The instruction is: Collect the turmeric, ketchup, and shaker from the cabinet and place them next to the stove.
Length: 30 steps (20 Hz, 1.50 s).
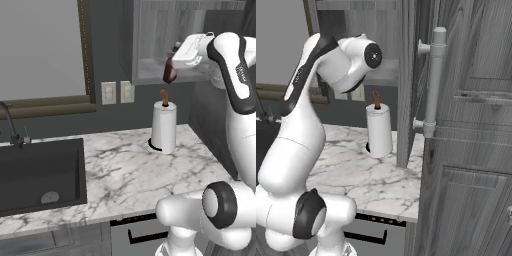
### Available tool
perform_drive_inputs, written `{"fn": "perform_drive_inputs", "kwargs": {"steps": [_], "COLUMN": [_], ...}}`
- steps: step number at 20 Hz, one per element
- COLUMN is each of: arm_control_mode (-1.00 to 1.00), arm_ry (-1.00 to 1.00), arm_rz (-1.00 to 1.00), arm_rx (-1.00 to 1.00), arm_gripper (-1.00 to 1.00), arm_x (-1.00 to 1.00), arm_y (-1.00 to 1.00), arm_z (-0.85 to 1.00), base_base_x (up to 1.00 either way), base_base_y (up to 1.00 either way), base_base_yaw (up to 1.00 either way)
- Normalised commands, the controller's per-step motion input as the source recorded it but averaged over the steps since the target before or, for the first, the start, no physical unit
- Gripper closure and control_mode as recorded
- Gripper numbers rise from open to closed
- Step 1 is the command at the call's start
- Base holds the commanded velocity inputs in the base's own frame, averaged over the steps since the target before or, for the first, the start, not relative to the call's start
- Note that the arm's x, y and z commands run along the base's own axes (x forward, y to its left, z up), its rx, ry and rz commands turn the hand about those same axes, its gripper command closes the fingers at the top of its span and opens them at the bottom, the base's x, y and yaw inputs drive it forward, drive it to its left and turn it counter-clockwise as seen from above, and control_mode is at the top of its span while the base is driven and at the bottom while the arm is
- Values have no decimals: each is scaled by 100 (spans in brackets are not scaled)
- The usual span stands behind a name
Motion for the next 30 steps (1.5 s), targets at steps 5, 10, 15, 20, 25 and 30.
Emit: {"fn": "perform_drive_inputs", "kwargs": {"steps": [5, 10, 15, 20, 25, 30], "arm_control_mode": [-100, -100, -100, -100, -100, -100], "arm_ry": [0, 0, 0, -6, -12, -4], "arm_rz": [0, 0, 2, 0, 2, 4], "arm_rx": [0, 0, -1, -11, -11, -9], "arm_gripper": [100, 100, 100, 100, 100, 100], "arm_x": [-100, -100, -100, -100, -100, -92], "arm_y": [0, 0, 3, 13, 14, 31], "arm_z": [6, -1, -26, -52, -46, -43], "base_base_x": [0, 0, 0, 0, 0, 0], "base_base_y": [0, 0, 0, 0, 0, 0], "base_base_yaw": [0, 0, 0, 0, 0, 0]}}
